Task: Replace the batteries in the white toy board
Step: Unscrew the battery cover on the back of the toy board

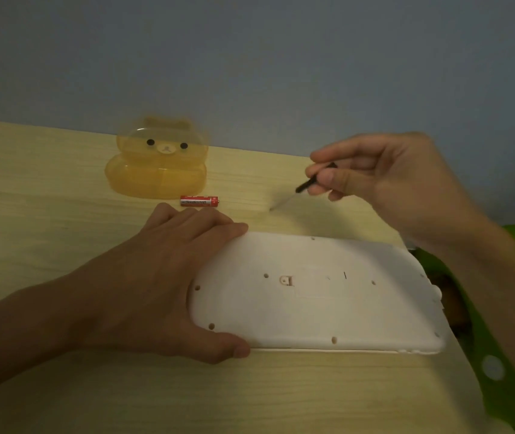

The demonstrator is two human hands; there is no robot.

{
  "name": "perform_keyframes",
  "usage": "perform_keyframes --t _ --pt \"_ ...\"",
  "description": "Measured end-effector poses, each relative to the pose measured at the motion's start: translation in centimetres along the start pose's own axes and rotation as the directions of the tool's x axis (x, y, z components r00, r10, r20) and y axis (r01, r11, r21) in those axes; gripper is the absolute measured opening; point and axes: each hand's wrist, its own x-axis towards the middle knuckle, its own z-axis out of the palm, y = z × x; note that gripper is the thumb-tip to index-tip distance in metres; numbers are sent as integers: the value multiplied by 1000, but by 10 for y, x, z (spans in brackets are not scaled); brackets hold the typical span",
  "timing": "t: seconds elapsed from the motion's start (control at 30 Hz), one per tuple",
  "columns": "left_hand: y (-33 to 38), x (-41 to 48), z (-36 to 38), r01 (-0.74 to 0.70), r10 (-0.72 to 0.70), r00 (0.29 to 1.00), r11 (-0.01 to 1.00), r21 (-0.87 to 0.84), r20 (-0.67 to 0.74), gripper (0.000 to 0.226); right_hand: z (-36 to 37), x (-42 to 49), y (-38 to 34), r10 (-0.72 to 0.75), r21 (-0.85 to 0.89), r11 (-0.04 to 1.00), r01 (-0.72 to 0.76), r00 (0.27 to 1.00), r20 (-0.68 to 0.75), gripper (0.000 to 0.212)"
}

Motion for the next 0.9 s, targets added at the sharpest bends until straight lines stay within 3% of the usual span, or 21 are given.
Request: perform_keyframes --t 0.07,0.2,0.37,0.6,0.7,0.77,0.9 --pt "0 -1 0 10 -10 1000 1000 3 -5 119 6 16 18 72 -8 997 -72 996 -44 17" --pt "-3 0 2 7 -7 1000 1000 11 3 120 15 28 53 147 -46 988 -147 989 2 13" --pt "-4 1 4 22 -22 1000 1000 5 19 122 13 25 68 42 -428 904 0 995 90 8" --pt "-3 2 1 28 -28 1000 1000 -3 15 125 13 30 69 91 -495 869 -3 984 153 10" --pt "-3 4 0 14 -14 1000 1000 6 -7 124 12 13 50 -137 -510 829 228 968 211 17" --pt "-3 4 -1 7 -7 1000 1000 4 -10 122 8 -15 29 -256 -443 802 401 901 351 25" --pt "-4 2 -5 4 -4 1000 1000 -12 -2 119 9 -55 17 -273 -400 752 524 800 535 63"
